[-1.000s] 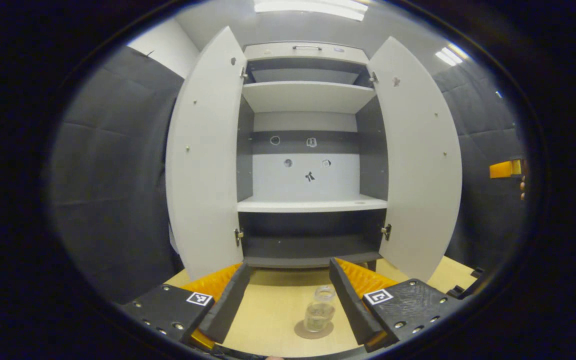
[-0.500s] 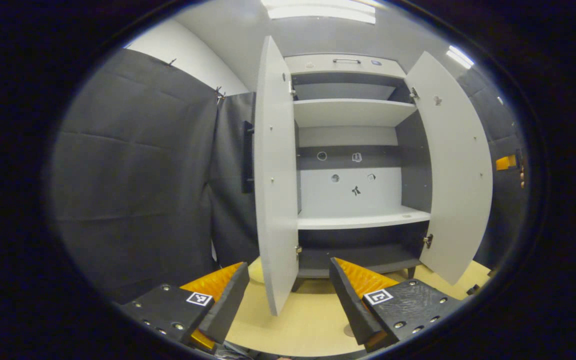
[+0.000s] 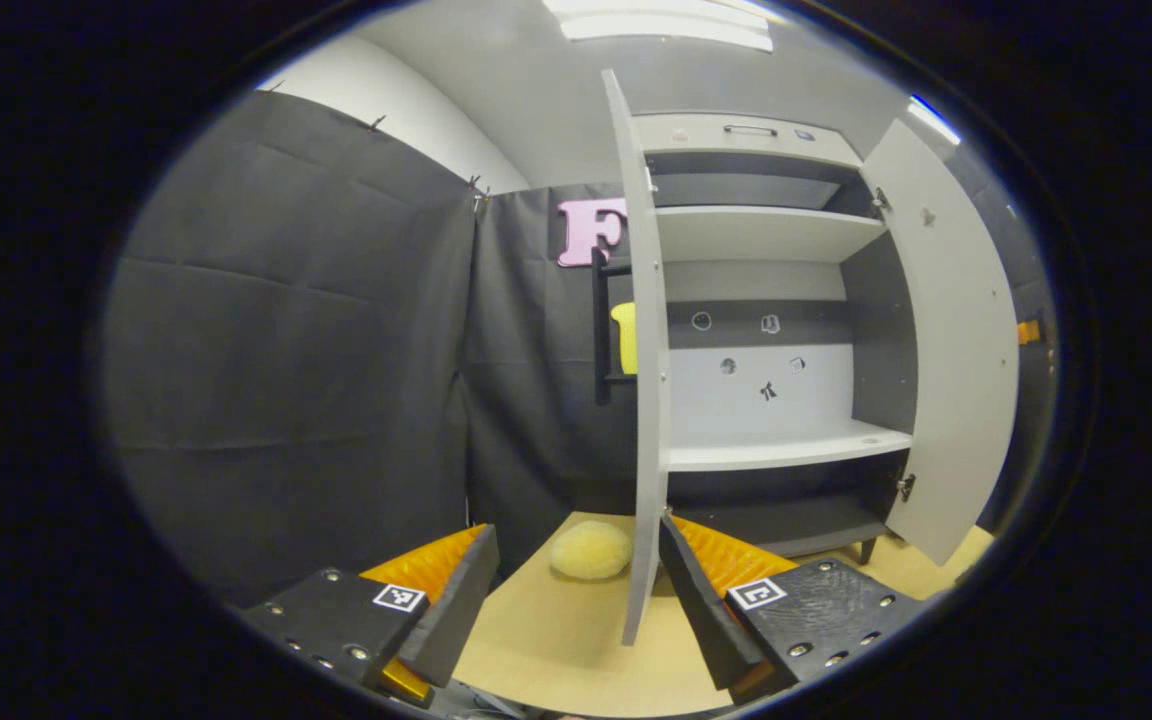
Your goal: Grasp the bottle in the cabinet with the left hand and place it on the coaster, then close the right door with the right hand and the left door with the left hand.
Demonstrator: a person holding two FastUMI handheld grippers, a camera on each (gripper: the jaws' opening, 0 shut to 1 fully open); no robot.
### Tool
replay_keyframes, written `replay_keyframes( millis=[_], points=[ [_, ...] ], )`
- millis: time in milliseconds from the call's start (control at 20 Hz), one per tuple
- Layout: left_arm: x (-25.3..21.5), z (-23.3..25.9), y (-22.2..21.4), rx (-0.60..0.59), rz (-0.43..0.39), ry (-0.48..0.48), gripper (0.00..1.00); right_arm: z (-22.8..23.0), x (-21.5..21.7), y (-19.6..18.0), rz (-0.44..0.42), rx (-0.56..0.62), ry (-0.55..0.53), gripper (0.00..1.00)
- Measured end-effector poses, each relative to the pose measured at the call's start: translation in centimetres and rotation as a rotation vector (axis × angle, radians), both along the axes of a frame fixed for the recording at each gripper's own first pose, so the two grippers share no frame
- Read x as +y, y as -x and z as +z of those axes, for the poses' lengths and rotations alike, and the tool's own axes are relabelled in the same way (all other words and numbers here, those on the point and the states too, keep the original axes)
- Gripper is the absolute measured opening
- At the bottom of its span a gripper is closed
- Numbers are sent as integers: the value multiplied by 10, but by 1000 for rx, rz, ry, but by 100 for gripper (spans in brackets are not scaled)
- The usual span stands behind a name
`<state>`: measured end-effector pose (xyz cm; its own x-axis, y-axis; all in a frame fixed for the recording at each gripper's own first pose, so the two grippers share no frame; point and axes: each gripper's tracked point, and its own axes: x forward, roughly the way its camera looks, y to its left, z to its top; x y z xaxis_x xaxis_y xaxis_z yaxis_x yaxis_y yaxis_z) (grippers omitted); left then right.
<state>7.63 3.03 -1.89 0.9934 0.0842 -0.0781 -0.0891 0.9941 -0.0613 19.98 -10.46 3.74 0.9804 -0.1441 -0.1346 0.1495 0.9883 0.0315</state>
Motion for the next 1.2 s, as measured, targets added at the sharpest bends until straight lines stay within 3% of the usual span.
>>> replay_keyframes(
  millis=[550,1200],
  points=[
    [24,-15,-23,1,-40,22,94,6,38,7,3,1,38,95],
    [62,-27,-28,3,-50,33,94,8,120,2,83,-14,17,95]
  ],
)
